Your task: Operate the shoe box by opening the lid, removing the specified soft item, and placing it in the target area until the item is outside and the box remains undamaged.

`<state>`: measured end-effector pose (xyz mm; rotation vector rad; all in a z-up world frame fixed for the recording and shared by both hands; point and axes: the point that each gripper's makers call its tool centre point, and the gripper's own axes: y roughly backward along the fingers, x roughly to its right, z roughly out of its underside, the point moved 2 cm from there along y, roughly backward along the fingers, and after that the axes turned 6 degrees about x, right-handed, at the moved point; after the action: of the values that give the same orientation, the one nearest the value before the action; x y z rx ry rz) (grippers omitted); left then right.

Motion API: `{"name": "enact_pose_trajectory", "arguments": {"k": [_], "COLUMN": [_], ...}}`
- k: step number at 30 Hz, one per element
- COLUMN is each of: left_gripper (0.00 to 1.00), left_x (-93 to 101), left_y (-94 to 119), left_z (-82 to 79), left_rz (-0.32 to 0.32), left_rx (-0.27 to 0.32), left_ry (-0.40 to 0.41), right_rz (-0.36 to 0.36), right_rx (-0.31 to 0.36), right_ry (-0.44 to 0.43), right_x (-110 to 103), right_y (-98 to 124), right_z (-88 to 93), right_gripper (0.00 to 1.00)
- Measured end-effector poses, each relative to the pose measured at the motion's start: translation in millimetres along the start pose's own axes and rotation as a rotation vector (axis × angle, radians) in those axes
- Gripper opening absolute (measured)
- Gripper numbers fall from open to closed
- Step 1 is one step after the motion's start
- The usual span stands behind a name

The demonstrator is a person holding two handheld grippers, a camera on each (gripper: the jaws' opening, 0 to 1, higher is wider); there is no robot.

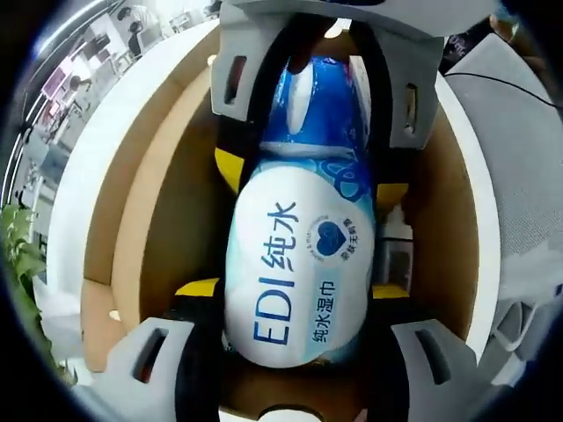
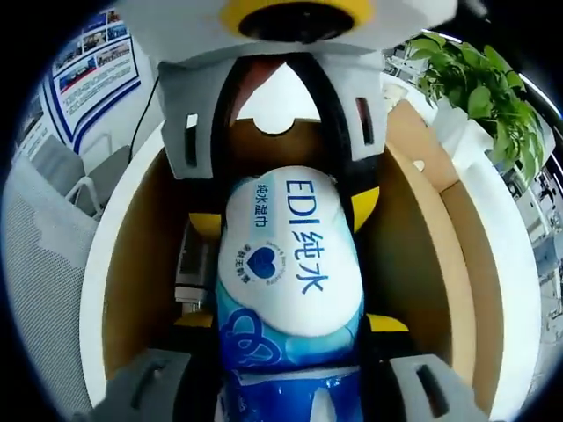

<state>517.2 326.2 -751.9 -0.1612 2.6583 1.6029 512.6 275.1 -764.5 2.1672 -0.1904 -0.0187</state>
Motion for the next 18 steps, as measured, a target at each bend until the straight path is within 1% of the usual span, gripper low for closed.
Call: {"name": "enact_pose_trajectory", "arguments": {"k": [2,4,5,6,9,11,12,13,14,17,18], "left_gripper": [0.63,0.63,0.64,0.65,0.66,0.66,0.66,0.66,0.66,0.66,0.66], "left_x": [-0.2,-0.1,0.0,-1.7,-2.7,-2.7,-2.7,-2.8,-3.0,-2.3,-2.4], "left_y": [-2.7,-6.2,-5.1,-5.5,-7.2,-8.9,-9.0,-8.8,-8.6,-9.2,-9.2], "left_z": [0.1,0.2,2.5,2.0,0.8,-0.2,-0.6,-0.8,-1.1,-2.0,-2.7], "left_rz": [-0.003,-0.019,-0.019,-0.023,-0.013,-0.01,-0.005,-0.003,-0.003,0.002,0.004], "left_rx": [0.002,-0.001,-0.004,0.013,0.03,0.036,0.038,0.04,0.043,0.05,0.051], "left_ry": [-0.003,-0.012,-0.031,-0.012,-0.016,-0.021,-0.022,-0.021,-0.021,-0.023,-0.025], "right_rz": [-0.002,-0.006,-0.025,-0.019,-0.036,-0.047,-0.046,-0.045,-0.047,-0.067,-0.081], "right_rx": [-0.008,-0.034,-0.027,-0.035,-0.035,-0.008,0.016,0.029,0.036,0.019,0.005], "right_ry": [0.003,0.028,0.062,0.033,0.033,-0.03,-0.082,-0.116,-0.131,-0.093,-0.067], "right_x": [-0.2,-0.9,0.1,1.4,2.4,1.7,2.7,3.6,3.7,3.0,2.8], "right_y": [-1.7,-3.9,-5.4,-6.2,-6.2,-8.5,-10.4,-12.2,-13.3,-13.0,-12.3], "right_z": [-0.8,-1.3,-3.5,-3.0,-1.9,-4.5,-7.3,-8.8,-9.5,-7.5,-5.9], "right_gripper": [0.63,0.63,0.63,0.63,0.65,0.66,0.66,0.67,0.67,0.66,0.66]}}
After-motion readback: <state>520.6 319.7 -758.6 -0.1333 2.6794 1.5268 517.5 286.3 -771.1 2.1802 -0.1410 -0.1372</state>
